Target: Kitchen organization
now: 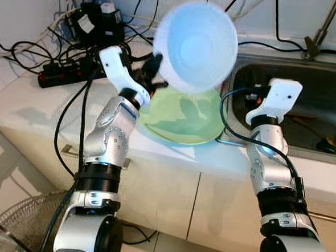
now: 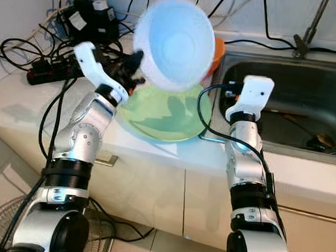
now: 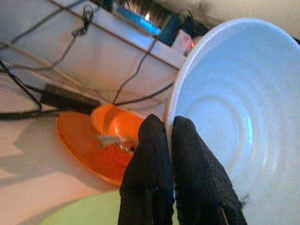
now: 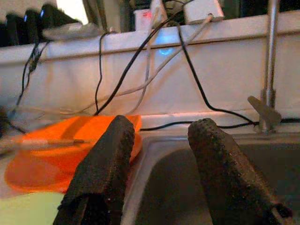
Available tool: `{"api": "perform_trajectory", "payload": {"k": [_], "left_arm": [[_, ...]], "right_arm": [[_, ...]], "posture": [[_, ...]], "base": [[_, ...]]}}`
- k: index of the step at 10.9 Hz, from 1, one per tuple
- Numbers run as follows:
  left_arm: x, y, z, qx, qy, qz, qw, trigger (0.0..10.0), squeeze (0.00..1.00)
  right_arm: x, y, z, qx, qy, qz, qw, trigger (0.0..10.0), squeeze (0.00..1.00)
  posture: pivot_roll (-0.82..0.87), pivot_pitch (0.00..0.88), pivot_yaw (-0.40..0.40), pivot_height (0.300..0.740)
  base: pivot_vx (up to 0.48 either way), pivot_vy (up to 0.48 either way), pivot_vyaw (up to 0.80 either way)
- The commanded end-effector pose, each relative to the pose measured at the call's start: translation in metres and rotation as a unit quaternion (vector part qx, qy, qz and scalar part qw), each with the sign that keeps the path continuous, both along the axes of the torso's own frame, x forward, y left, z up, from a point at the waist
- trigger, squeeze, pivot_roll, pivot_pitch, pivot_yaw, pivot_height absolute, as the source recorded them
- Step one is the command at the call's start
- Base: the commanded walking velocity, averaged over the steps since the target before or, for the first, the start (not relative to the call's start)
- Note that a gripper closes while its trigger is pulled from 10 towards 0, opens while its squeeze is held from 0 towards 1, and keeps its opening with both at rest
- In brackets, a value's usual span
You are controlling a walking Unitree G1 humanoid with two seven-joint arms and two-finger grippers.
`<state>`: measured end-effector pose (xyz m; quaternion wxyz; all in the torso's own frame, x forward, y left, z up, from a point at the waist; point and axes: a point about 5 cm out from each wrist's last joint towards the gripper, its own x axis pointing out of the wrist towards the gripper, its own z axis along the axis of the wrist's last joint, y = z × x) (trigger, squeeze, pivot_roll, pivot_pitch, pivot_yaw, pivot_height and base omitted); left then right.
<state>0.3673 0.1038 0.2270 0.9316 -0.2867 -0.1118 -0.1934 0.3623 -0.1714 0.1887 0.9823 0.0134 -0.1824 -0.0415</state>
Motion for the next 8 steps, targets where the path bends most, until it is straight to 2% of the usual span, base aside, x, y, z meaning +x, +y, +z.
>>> {"api": "perform_trajectory", "payload": {"k": [1, 2, 3, 4, 5, 6, 8], "left_arm": [[-0.002, 0.009, 0.010, -0.004, -0.028, 0.032, 0.999, 10.0, 0.00], [-0.002, 0.011, 0.011, -0.013, -0.028, 0.044, 0.999, 10.0, 0.00], [-0.001, 0.015, 0.012, -0.007, -0.039, 0.053, 0.998, 10.0, 0.00], [-0.001, 0.023, 0.013, 0.002, -0.041, 0.087, 0.995, 10.0, 0.00], [0.000, 0.024, 0.013, 0.015, -0.041, 0.094, 0.995, 10.0, 0.00], [0.000, 0.023, 0.012, 0.028, -0.039, 0.095, 0.994, 10.0, 0.00], [-0.001, 0.013, 0.009, 0.054, -0.039, 0.085, 0.994, 10.0, 0.00]], "right_arm": [[0.001, 0.001, 0.019, 0.016, -0.030, 0.008, 0.999, 10.0, 1.00], [0.001, 0.001, 0.026, 0.017, -0.042, 0.012, 0.999, 10.0, 1.00], [0.001, 0.001, 0.033, 0.030, -0.048, 0.031, 0.998, 10.0, 0.00], [0.000, -0.001, 0.040, 0.054, -0.055, 0.070, 0.995, 10.0, 0.00], [-0.002, 0.001, 0.042, 0.069, -0.053, 0.109, 0.990, 10.0, 0.00], [-0.005, 0.006, 0.041, 0.069, -0.050, 0.150, 0.985, 10.0, 0.00], [-0.008, 0.010, 0.039, 0.086, -0.040, 0.196, 0.976, 10.0, 0.00]], "posture": [[0.07, 0.000, 0.101, 0.740], [0.07, 0.000, 0.101, 0.740], [0.07, 0.000, 0.102, 0.740], [0.06, 0.000, 0.103, 0.740], [0.06, 0.000, 0.103, 0.740], [0.06, 0.000, 0.105, 0.740], [0.05, 0.000, 0.110, 0.740]], "base": [[0.000, 0.000, 0.00], [0.000, 0.000, 0.00], [0.000, 0.000, 0.00], [0.000, 0.000, 0.00], [0.000, 0.000, 0.00], [0.000, 0.000, 0.00], [0.000, 0.000, 0.00]]}}
